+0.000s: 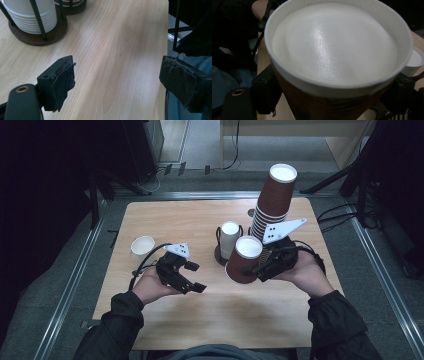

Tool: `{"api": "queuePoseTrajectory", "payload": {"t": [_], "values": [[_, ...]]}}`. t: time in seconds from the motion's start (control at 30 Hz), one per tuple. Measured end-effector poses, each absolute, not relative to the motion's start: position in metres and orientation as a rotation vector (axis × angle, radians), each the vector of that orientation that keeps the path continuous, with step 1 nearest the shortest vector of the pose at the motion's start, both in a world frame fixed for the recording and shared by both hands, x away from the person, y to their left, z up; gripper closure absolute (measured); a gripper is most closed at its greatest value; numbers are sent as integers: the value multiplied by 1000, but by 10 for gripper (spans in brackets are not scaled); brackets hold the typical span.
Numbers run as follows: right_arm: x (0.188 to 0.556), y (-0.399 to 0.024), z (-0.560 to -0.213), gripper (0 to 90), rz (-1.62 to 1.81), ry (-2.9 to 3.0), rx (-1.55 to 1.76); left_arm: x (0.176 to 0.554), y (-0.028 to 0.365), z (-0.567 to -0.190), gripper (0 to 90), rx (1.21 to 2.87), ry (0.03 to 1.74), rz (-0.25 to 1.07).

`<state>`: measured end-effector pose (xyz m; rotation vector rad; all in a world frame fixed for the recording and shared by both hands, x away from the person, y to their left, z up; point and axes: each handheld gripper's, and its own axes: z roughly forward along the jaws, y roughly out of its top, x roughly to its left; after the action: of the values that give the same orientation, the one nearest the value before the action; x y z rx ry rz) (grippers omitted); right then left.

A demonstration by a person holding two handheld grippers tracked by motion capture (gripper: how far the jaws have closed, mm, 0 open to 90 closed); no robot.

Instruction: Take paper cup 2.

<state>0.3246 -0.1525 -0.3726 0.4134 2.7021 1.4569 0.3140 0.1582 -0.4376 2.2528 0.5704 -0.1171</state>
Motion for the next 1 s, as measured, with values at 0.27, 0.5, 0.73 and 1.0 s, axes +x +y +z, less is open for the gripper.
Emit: {"api": "queuePoseTrajectory", "payload": {"t": [0.27,0.5,0.73,1.0], "values": [[326,-140,-404,174,1519,2719,418,314,157,-436,129,2241,569,-138],[325,-135,-419,174,1524,2727,418,312,156,-434,88,2221,561,-140],[326,-127,-432,174,1512,2756,403,312,150,-434,41,2231,530,-141],[327,-114,-441,174,1508,2787,381,307,151,-438,8,2225,512,-87]]}}
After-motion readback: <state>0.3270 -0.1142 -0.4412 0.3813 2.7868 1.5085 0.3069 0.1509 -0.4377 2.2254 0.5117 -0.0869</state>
